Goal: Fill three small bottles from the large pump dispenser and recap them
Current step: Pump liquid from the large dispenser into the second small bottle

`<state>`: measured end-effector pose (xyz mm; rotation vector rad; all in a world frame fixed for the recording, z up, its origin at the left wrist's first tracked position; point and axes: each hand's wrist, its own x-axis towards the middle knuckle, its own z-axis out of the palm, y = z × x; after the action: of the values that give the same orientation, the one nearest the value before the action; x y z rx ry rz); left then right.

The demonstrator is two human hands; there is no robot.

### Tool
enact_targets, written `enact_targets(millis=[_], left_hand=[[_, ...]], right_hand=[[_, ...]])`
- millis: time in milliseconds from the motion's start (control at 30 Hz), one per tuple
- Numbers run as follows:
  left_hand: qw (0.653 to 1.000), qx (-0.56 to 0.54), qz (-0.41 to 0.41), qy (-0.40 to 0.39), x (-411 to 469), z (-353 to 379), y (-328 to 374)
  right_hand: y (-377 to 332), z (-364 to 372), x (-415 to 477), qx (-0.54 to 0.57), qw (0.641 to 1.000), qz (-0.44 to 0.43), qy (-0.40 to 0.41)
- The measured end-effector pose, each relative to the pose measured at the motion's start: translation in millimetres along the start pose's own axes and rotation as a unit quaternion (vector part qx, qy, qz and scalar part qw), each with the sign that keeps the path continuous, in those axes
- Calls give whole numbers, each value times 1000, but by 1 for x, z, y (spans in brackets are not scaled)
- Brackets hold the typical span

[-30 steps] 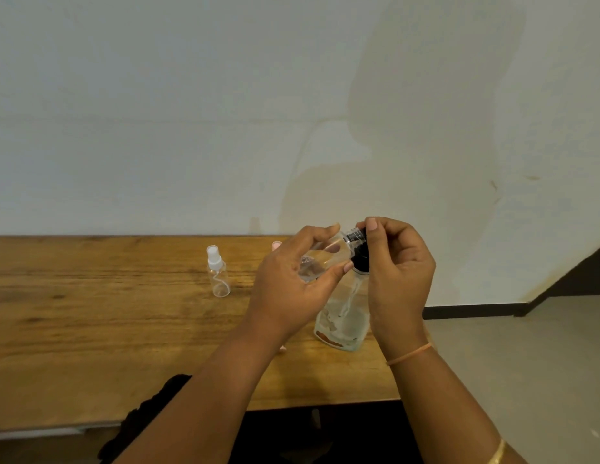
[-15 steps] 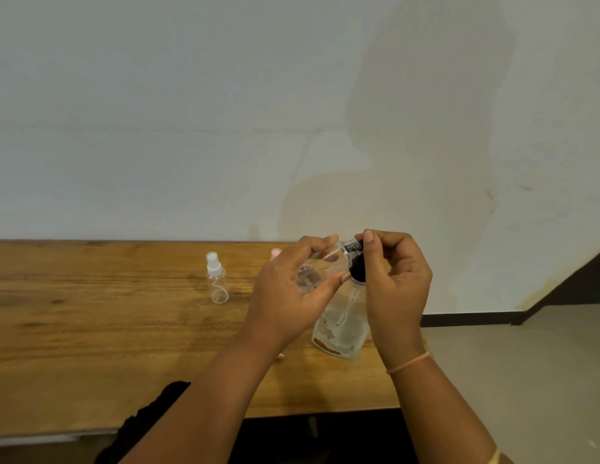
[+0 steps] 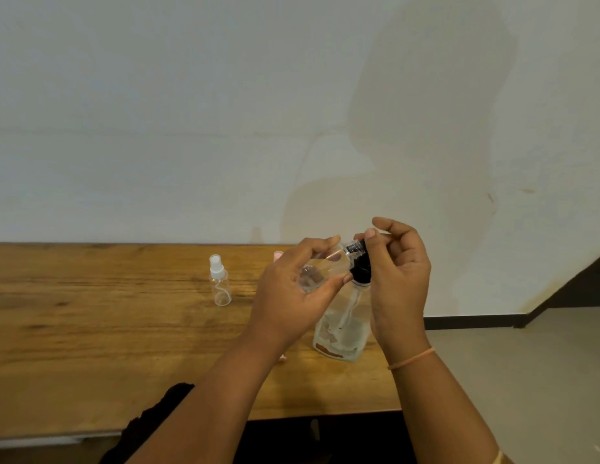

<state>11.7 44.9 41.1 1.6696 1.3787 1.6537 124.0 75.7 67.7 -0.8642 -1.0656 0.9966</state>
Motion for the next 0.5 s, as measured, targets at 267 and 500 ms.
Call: enact_targets(millis=[267,500], left_hand=[[1000,15,-20,-11,-2,-1,-7],[1000,-7,-8,-6,1,-1,2]], right_hand=[[7,0,-1,-14,1000,9,6],[-4,2,2,12,1000,20,2]])
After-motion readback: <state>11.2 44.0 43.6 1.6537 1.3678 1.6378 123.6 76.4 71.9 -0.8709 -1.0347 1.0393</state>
